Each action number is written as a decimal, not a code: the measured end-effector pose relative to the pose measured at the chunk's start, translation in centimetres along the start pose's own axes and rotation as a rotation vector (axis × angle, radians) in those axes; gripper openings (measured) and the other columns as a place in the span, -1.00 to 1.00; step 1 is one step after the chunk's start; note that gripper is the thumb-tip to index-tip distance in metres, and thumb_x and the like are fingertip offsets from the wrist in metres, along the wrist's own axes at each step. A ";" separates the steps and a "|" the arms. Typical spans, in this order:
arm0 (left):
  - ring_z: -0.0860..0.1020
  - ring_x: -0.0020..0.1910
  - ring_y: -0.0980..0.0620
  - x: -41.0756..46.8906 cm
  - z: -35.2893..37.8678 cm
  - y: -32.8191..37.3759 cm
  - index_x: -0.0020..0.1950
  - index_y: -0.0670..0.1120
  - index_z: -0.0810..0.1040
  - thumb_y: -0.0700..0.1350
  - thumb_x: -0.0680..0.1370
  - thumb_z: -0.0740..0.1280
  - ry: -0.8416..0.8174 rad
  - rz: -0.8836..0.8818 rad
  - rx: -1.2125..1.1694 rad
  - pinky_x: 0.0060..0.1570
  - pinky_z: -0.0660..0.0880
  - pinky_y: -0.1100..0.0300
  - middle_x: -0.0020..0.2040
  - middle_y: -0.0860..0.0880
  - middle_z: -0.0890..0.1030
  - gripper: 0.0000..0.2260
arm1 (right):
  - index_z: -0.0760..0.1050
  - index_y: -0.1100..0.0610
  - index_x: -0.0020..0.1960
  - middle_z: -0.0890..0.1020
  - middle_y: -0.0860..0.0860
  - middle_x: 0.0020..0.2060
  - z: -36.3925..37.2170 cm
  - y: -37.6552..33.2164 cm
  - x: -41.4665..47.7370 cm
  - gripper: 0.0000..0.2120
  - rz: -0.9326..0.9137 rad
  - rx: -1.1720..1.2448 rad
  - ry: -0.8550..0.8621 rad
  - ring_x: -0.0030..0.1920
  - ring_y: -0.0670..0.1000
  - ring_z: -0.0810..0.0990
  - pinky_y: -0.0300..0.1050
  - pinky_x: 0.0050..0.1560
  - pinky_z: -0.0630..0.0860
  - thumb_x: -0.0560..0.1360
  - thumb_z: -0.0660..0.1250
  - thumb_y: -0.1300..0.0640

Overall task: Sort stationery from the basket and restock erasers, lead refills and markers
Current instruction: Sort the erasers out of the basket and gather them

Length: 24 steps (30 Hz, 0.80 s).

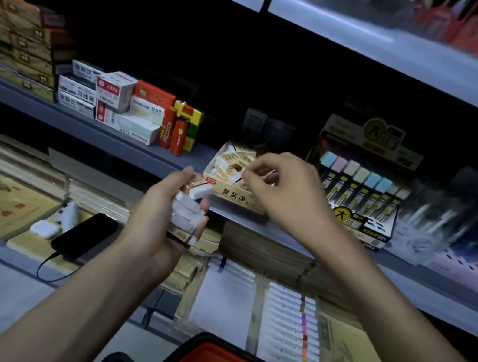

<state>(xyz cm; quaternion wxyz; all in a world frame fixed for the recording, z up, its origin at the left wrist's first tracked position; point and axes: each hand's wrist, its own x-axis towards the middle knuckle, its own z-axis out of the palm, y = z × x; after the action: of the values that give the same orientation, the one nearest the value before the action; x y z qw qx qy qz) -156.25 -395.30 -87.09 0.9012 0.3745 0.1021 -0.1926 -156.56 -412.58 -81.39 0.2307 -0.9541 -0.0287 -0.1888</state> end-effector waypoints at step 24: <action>0.66 -0.09 -0.09 -0.7 2.0 -1.1 0.33 -0.21 0.58 -0.11 0.60 0.32 0.014 -0.226 -0.128 -0.28 0.63 0.15 0.09 -0.18 0.65 -0.66 | 0.66 0.06 0.12 0.67 -0.01 0.00 0.2 1.9 0.6 -0.80 -0.031 -0.247 0.096 -0.01 0.05 0.63 -0.05 -0.08 0.56 0.54 0.47 0.01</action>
<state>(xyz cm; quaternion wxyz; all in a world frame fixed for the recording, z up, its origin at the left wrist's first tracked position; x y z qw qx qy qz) -157.26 -397.25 -86.15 0.8952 0.3035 0.1620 -0.2832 -155.66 -414.21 -82.21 0.1095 -0.9645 -0.0086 -0.2400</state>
